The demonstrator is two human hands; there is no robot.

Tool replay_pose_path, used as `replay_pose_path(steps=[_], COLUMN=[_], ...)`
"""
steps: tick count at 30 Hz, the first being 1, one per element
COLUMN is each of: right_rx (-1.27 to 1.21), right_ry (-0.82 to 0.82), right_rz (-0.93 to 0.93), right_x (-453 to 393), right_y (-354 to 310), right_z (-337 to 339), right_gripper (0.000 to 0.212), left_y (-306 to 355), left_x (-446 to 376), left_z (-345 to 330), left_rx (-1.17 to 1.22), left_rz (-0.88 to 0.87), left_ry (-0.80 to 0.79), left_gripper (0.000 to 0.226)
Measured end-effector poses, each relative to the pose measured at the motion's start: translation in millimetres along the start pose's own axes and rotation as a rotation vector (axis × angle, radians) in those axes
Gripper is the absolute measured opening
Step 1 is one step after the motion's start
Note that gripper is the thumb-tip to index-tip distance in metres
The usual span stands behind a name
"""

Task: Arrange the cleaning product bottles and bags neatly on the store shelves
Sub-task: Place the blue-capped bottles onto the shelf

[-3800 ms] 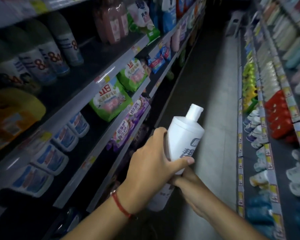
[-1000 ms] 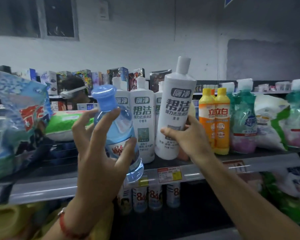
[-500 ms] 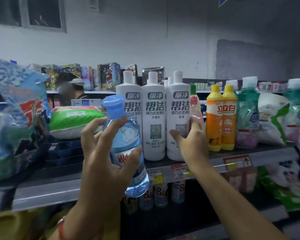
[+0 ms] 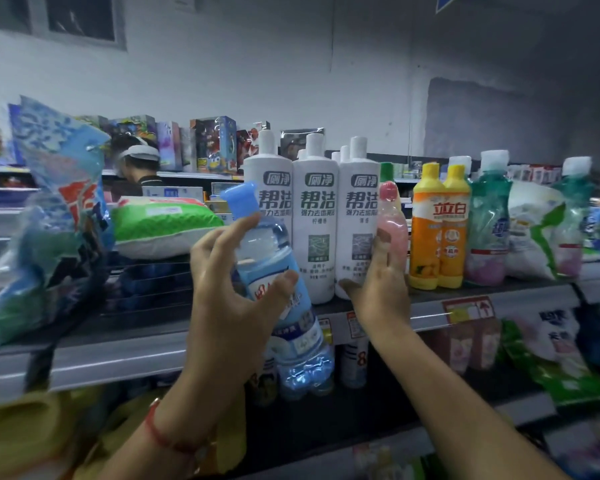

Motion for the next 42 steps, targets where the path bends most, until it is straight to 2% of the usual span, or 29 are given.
replay_pose_path(steps=[3, 5, 6, 8, 10, 11, 13, 15, 17, 19, 21, 23, 25, 27, 29, 31, 35, 38, 40, 42], right_rx=[-0.033, -0.239, -0.402, -0.758, -0.909, -0.932, -0.939, -0.935, -0.893, -0.777, -0.499, -0.266, -0.217, -0.243, -0.325, -0.503, -0.948, -1.173, -1.230, -1.230], right_ry=[-0.052, -0.092, -0.197, -0.570, -0.853, -0.900, -0.872, -0.862, -0.893, -0.855, -0.722, -0.623, -0.608, -0.661, -0.812, -1.004, -1.353, -1.477, -1.524, -1.559], right_rz=[0.064, 0.118, 0.114, 0.092, 0.096, 0.102, 0.083, 0.036, -0.010, -0.003, 0.135, 0.300, 0.389, 0.389, 0.321, 0.185, -0.123, -0.323, -0.453, -0.503], right_x=[25, 54, 72, 108, 140, 151, 167, 181, 199, 217, 233, 250, 267, 283, 297, 309, 344, 375, 393, 406], right_y=[-7, -14, -17, -25, -27, -25, -17, -6, 6, 17, 24, 25, 27, 32, 42, 51, 55, 43, 34, 24], right_z=[15, 36, 46, 60, 67, 69, 72, 73, 74, 76, 81, 87, 90, 89, 83, 77, 66, 66, 62, 61], right_gripper=[0.079, 0.061, 0.056, 0.053, 0.053, 0.052, 0.051, 0.051, 0.054, 0.059, 0.067, 0.076, 0.078, 0.077, 0.076, 0.073, 0.057, 0.054, 0.067, 0.080], left_y=[-6, -7, -8, -6, -1, 3, 12, 18, 17, 14, 9, 7, 10, 17, 28, 39, 56, 70, 75, 79], left_x=[5, 11, 16, 27, 40, 48, 65, 85, 109, 135, 163, 192, 217, 236, 250, 261, 272, 275, 278, 280], left_z=[5, 7, 7, 6, 2, -1, -8, -13, -13, -12, -13, -13, -11, -4, 3, 10, 23, 23, 25, 31], left_rx=[0.149, 0.196, 0.208, 0.219, 0.229, 0.235, 0.233, 0.231, 0.293, 0.459, 0.644, 0.758, 0.854, 0.848, 0.759, 0.584, 0.062, -0.147, -0.247, -0.323], left_rz=[0.127, 0.207, 0.234, 0.278, 0.314, 0.333, 0.374, 0.435, 0.545, 0.718, 0.892, 1.009, 1.037, 1.039, 1.030, 1.027, 0.985, 0.934, 0.891, 0.871], left_ry=[0.035, 0.071, 0.087, 0.109, 0.120, 0.122, 0.115, 0.121, 0.222, 0.379, 0.504, 0.645, 0.740, 0.775, 0.737, 0.586, 0.268, 0.084, 0.004, -0.047], left_gripper=[0.064, 0.065, 0.065, 0.063, 0.060, 0.058, 0.058, 0.068, 0.080, 0.070, 0.049, 0.046, 0.047, 0.045, 0.038, 0.033, 0.072, 0.080, 0.082, 0.081])
Point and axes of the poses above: each hand's wrist, its own x-axis away from the middle knuckle, its own z-axis out of the back of the hand, y = z × x, the point moved 3 cm from there along -x, towards the middle knuckle, and after that the axes turned 11 degrees about x, right-handed, at the moved point
